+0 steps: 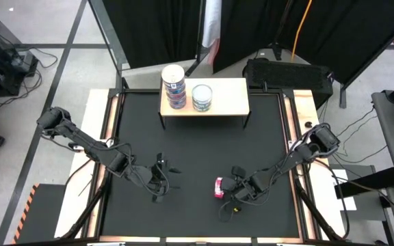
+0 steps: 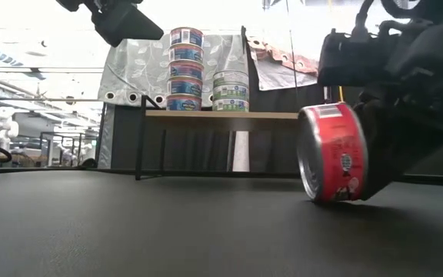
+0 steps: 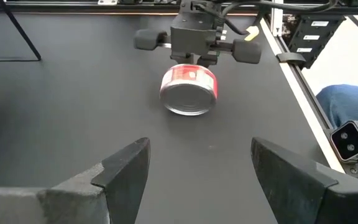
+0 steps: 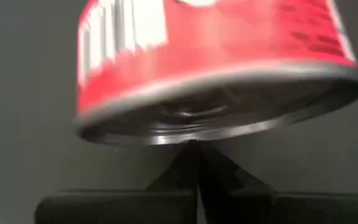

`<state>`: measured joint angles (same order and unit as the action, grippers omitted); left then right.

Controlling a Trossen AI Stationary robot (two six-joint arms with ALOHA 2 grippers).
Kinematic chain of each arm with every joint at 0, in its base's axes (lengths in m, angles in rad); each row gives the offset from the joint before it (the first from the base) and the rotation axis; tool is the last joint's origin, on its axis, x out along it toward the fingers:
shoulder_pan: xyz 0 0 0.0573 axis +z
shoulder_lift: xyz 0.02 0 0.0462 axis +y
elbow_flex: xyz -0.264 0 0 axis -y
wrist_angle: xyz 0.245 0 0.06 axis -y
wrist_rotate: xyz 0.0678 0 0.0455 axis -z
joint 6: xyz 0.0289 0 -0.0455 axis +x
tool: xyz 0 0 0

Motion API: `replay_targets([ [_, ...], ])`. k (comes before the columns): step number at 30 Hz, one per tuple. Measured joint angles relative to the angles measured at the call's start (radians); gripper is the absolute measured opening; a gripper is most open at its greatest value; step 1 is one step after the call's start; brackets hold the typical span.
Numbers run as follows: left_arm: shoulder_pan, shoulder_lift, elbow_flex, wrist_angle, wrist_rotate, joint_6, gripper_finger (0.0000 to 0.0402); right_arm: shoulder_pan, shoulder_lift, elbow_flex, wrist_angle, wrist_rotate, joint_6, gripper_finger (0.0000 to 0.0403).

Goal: Stack canned seafood by type on shelf
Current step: Put the red tuna can on the shelf

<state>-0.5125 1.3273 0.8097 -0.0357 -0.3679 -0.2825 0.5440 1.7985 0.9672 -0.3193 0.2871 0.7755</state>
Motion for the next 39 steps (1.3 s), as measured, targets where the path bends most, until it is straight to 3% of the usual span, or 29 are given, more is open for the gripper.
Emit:
replay_targets([
  [5, 0.0, 0.0, 0.0, 0.0, 0.0, 0.0, 0.0281, 0.023, -0.017, 0.0, -0.014, -0.013, 0.004, 0.0],
  [8, 0.0, 0.0, 0.0, 0.001, 0.0, 0.0, 0.0281, 0.028, -0.051, 0.0, -0.052, -0.079, 0.018, 0.0],
  [12, 0.0, 0.0, 0.0, 0.001, 0.0, 0.003, 0.0281, 0.041, -0.119, 0.0, -0.103, -0.114, 0.128, 0.0],
  [22, 0.0, 0.0, 0.0, 0.001, 0.0, 0.002, 0.0281, 0.17, -0.188, 0.007, 0.021, 0.045, 0.592, 0.0015],
  [26, 0.0, 0.0, 0.0, 0.001, 0.0, 0.002, 0.0281, 0.214, -0.187, 0.034, 0.042, 0.129, 0.682, 0.0058],
  [32, 0.0, 0.0, 0.0, 0.001, 0.0, 0.002, 0.0281, 0.235, -0.187, 0.072, 0.304, 0.191, 0.534, 0.0172],
  [39, -0.009, 0.0, 0.0, 0.0, 0.0, -0.009, 0.0281, 0.203, -0.186, 0.1, 0.272, 0.272, 0.579, 0.0309],
])
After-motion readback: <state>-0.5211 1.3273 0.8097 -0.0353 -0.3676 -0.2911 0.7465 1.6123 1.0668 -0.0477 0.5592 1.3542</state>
